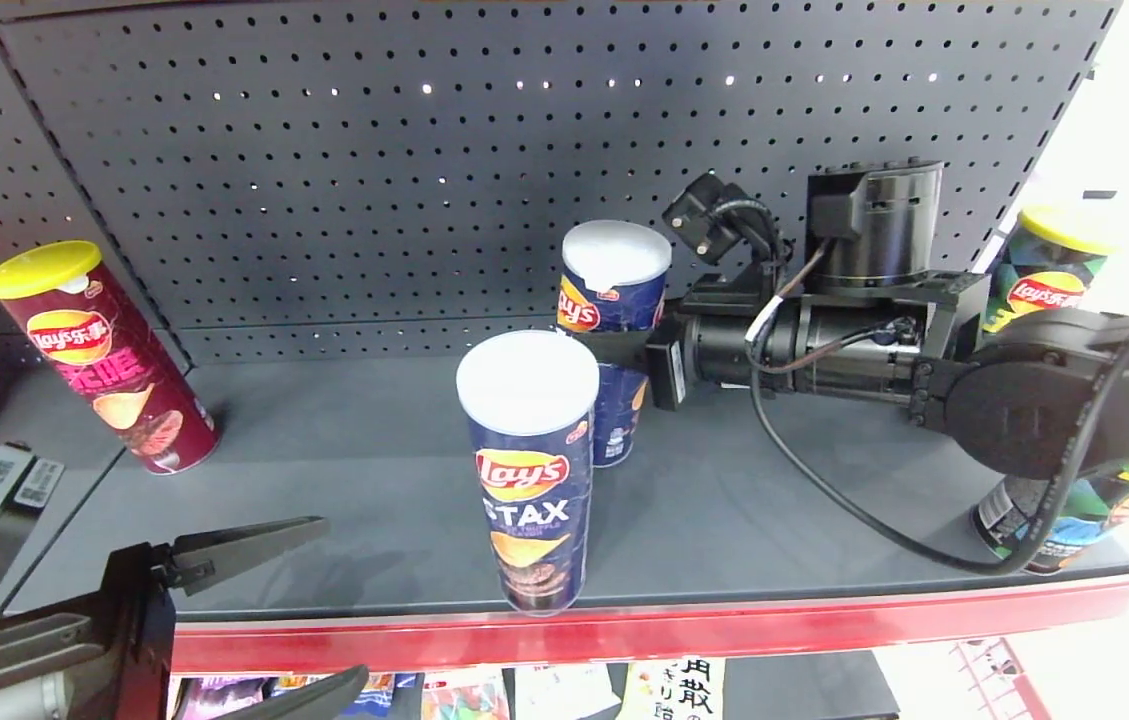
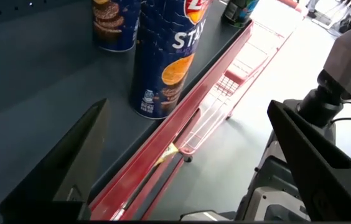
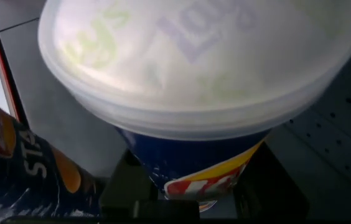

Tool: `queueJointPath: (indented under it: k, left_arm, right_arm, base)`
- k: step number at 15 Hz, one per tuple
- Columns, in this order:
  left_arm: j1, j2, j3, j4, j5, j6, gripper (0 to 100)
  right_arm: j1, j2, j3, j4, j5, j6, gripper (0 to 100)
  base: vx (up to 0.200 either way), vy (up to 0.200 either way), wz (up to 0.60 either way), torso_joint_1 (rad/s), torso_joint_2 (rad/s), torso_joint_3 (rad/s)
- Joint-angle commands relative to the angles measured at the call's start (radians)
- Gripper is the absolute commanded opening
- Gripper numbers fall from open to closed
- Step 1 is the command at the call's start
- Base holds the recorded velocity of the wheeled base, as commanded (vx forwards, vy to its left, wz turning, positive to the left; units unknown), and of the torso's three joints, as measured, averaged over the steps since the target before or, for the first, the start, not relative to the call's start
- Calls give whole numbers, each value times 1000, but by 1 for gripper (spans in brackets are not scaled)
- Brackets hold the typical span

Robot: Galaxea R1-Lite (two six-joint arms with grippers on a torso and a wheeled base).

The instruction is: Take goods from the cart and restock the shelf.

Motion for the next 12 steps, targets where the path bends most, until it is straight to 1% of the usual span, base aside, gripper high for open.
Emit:
queueJointPath:
  k: [1, 3, 9, 10, 12]
  left_arm:
    - [0, -1, 0, -1, 0, -1, 100]
    - [0, -1, -3, -1, 13, -4, 100]
    - [-1, 5, -7, -1, 13, -4, 100]
    - [0, 5, -7, -1, 13, -4, 100]
    - [-1, 8, -6, -1, 14, -4, 100]
  right_arm:
    - [1, 34, -32, 1, 3, 0, 0]
    - [2, 41, -37, 1, 3, 0, 0]
    - [5, 48, -32, 1, -1, 0, 0]
    - [7, 45, -30, 1, -1, -2, 100]
    - [13, 38, -26, 1, -3, 7, 100]
  base:
    - [0, 0, 0, 0, 0, 0]
    - [0, 0, 0, 0, 0, 0]
    - [0, 0, 0, 0, 0, 0]
    - [0, 0, 0, 0, 0, 0]
    - [0, 0, 0, 0, 0, 0]
